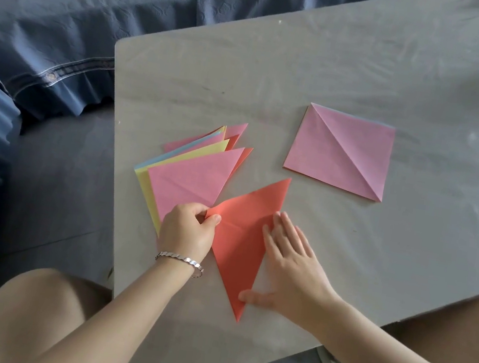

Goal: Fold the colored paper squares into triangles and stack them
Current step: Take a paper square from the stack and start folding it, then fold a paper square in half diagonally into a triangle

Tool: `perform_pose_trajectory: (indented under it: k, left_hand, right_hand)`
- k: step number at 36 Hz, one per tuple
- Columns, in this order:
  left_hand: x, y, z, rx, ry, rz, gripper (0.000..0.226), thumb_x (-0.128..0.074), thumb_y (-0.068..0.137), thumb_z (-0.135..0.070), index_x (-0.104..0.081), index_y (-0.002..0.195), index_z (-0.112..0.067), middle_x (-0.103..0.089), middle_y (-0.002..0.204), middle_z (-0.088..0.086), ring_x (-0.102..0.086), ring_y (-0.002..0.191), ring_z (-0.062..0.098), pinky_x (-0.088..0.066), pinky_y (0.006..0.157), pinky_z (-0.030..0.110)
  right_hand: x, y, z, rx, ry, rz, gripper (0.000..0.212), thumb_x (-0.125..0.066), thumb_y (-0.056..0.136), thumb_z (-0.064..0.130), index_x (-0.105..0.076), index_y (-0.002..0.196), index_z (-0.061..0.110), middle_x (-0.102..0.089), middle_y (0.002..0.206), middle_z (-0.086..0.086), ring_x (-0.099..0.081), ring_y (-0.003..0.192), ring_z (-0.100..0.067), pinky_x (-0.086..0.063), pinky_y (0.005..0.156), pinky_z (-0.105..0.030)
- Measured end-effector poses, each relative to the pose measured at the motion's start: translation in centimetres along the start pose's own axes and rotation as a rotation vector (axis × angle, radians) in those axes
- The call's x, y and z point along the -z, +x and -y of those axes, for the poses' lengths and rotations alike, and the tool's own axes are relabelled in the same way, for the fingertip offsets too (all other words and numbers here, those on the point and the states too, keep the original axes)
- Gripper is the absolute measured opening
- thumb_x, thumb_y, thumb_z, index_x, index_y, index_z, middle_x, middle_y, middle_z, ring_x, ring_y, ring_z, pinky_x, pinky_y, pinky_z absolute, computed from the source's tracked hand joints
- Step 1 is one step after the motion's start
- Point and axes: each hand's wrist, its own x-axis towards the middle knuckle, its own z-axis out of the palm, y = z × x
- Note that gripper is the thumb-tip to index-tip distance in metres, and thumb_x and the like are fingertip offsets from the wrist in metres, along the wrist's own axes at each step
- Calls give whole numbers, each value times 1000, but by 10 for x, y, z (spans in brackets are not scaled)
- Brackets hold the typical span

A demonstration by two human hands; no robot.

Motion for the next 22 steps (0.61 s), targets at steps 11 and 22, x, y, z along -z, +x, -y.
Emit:
perform_pose_trajectory:
  k: [11,22]
  left_hand:
    - [-1,-1,0,8,-14,-10,12,-65,82,-15,-68,76,-5,-59,64,-1,-58,71,26,-43,62,29]
    - [-1,-1,2,22,-13,2,15,-66,82,-16,-65,70,-7,-54,57,-5,-53,65,24,-34,55,25]
  right_hand:
    - [-3,-9,15,55,66,54,128,-49,49,84,-8,149,15,13,151,-21,14,141,-34,14,113,-36]
    - [50,53,-112,-378,182,-300,74,-65,80,46,-36,140,15,-23,151,-8,-14,141,-22,-15,111,-35]
